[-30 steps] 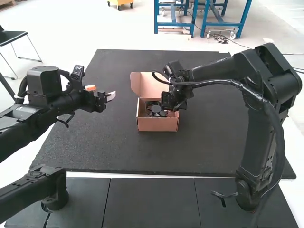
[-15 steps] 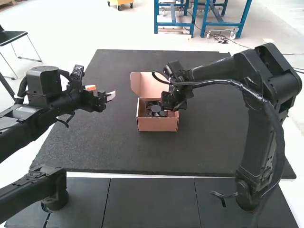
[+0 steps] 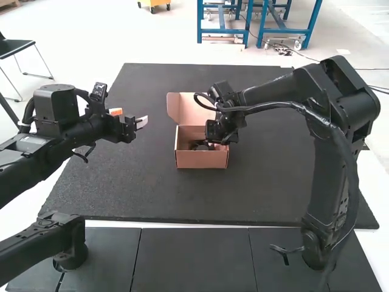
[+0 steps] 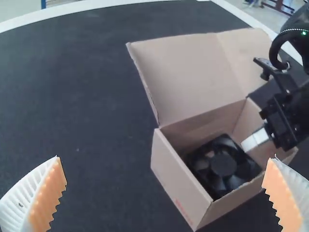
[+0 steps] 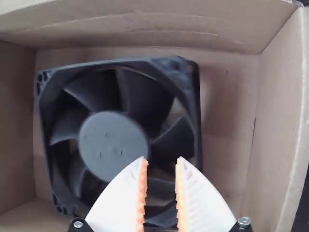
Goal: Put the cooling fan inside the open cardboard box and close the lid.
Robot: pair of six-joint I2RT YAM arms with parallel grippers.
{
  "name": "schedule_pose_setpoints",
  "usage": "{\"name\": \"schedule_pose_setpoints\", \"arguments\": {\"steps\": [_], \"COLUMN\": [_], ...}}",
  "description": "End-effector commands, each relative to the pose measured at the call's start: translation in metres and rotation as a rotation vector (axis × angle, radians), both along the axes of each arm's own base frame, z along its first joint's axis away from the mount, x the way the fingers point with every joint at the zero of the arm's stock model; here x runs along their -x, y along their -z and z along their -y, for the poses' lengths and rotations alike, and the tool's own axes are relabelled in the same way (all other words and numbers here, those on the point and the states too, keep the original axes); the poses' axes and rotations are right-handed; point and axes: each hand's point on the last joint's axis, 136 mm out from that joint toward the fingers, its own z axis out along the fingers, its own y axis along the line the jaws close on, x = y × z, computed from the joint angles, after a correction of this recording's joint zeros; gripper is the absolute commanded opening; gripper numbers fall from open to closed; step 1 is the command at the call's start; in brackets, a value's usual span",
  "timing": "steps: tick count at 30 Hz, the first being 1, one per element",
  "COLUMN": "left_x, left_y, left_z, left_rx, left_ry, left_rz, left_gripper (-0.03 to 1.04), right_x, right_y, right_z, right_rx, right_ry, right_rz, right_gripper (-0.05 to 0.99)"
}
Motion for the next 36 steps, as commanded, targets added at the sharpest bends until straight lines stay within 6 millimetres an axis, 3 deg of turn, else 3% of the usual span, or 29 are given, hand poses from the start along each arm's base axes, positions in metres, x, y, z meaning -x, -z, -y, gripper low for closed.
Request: {"name": "schedule_pose_setpoints", "arguments": {"steps": [1, 6, 8, 13, 18, 22, 25, 30, 36], "left_x": [0.001, -0.001, -0.003, -0.015, -0.039, -0.061, -0.079, -0.108, -0.135], "left_y": [-0.015, -0.019, -0.021, -0.026, -0.028, -0.03, -0.029, -0.018, -0.003], "left_z": [0.002, 0.0, -0.002, -0.009, -0.015, -0.015, -0.015, -0.018, -0.024], "left_rx": [0.018, 0.026, 0.029, 0.021, -0.002, -0.02, -0.039, -0.078, -0.128], "left_ry": [0.008, -0.003, -0.018, -0.072, -0.131, -0.154, -0.178, -0.224, -0.279], "left_rz": [0.037, 0.052, 0.056, 0.073, 0.048, 0.016, -0.002, -0.065, -0.13], "left_gripper": [0.96, 0.96, 0.96, 0.96, 0.96, 0.96, 0.96, 0.96, 0.96], "right_x": [-0.013, -0.015, -0.017, -0.023, -0.026, -0.028, -0.023, -0.017, -0.034], "right_y": [-0.02, -0.029, -0.038, -0.074, -0.116, -0.148, -0.16, -0.164, -0.162], "right_z": [-0.009, -0.013, -0.015, -0.019, -0.017, -0.004, 0.006, 0.039, 0.09], "right_rx": [-0.042, -0.046, -0.048, -0.052, -0.044, -0.01, 0.02, 0.066, 0.134], "right_ry": [0.002, -0.019, -0.033, -0.071, -0.133, -0.162, -0.185, -0.158, -0.082], "right_rz": [0.039, 0.048, 0.062, 0.108, 0.207, 0.315, 0.364, 0.398, 0.479], "right_gripper": [0.26, 0.32, 0.41, 0.63, 0.65, 0.65, 0.65, 0.64, 0.64]}}
